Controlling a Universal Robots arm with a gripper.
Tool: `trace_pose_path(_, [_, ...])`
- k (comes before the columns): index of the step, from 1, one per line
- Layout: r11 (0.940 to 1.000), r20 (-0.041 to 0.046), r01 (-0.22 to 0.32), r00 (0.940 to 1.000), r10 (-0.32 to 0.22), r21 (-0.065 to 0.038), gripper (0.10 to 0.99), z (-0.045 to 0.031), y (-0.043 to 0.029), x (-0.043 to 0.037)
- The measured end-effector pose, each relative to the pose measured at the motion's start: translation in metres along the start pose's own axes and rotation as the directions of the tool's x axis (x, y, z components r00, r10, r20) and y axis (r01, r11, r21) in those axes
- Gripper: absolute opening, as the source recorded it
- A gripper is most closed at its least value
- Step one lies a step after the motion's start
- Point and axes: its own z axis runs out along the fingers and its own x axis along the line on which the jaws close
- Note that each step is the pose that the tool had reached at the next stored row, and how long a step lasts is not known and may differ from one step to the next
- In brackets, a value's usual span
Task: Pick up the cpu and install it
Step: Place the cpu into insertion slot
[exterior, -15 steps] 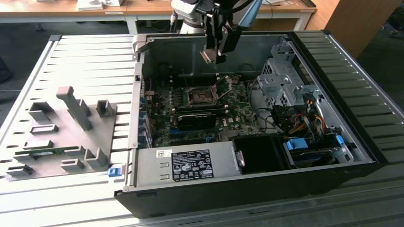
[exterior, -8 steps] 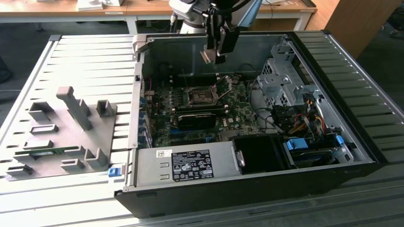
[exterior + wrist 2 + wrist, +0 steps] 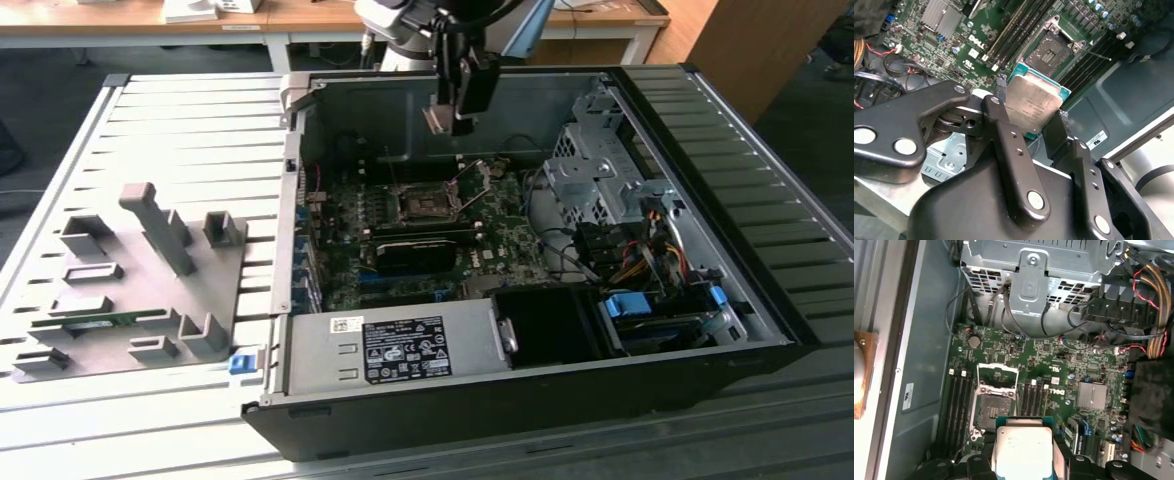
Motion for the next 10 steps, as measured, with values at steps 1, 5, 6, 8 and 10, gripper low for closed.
trace_pose_path(1, [1.0, 0.0002, -0.003, 1.0, 0.003, 0.0, 0.537, 0.001, 0.0001, 0.0016])
trace_pose_path(5, [0.9989, 0.0024, -0.048, 0.9989, 0.048, -0.001, 0.537, 0.0052, 0.0001, 0.003])
trace_pose_path(6, [0.9981, 0.0032, -0.061, 0.9981, 0.061, -0.001, 0.537, 0.0061, 0.0, 0.0031])
trace_pose_path(8, [0.9968, 0.0042, -0.08, 0.9967, 0.08, -0.001, 0.537, 0.0076, 0.0, 0.0032])
trace_pose_path(10, [0.9966, 0.0043, -0.082, 0.9966, 0.082, -0.001, 0.537, 0.0083, 0.0, 0.0032])
